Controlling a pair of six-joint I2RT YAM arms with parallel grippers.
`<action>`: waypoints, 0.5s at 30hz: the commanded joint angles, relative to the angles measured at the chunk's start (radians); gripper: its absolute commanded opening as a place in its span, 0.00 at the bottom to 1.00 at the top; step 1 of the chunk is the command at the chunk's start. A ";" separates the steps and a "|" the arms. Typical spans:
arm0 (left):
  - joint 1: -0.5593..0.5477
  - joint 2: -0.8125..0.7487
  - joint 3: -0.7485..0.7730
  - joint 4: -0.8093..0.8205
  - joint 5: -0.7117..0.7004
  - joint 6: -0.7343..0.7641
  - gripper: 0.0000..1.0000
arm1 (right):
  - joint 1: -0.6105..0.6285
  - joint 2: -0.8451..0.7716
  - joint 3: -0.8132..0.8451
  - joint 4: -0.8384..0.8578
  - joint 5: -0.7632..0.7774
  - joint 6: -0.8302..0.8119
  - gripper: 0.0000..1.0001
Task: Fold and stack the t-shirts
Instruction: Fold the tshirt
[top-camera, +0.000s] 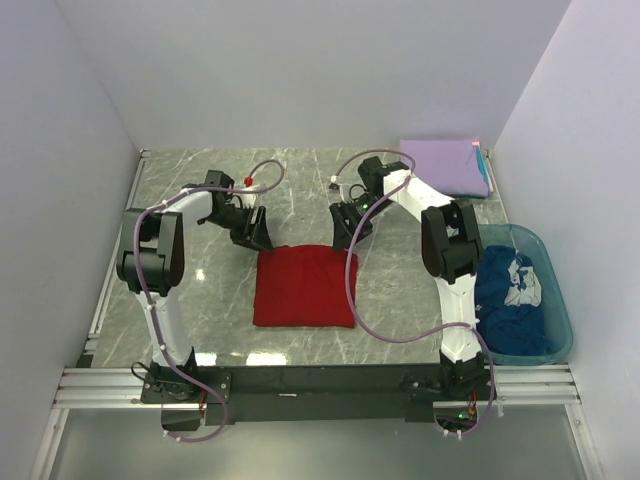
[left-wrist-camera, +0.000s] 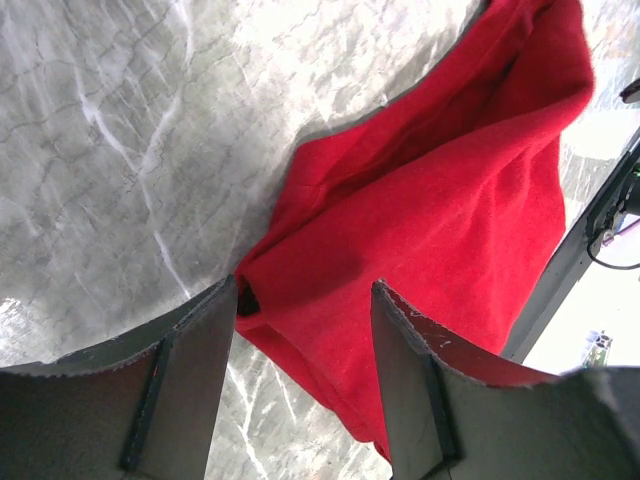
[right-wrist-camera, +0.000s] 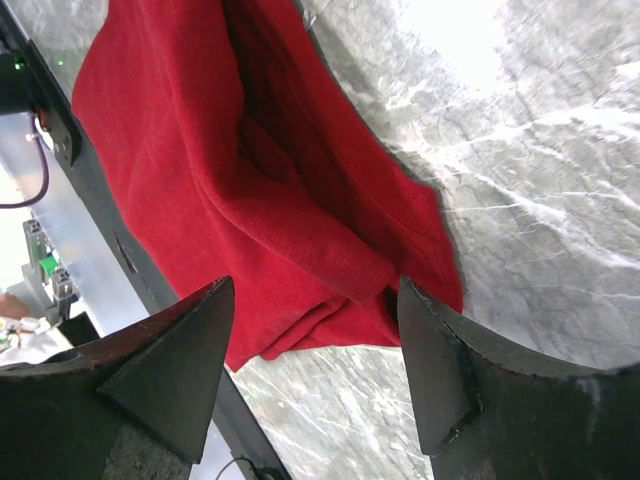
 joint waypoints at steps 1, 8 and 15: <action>0.001 0.017 0.012 -0.023 0.011 0.000 0.61 | 0.005 0.005 0.022 -0.037 -0.034 -0.034 0.72; 0.001 0.028 0.023 -0.020 0.029 0.002 0.57 | 0.008 0.002 0.023 -0.060 -0.050 -0.061 0.68; 0.000 0.021 0.028 -0.020 0.055 0.013 0.37 | 0.008 -0.015 0.030 -0.057 -0.048 -0.059 0.33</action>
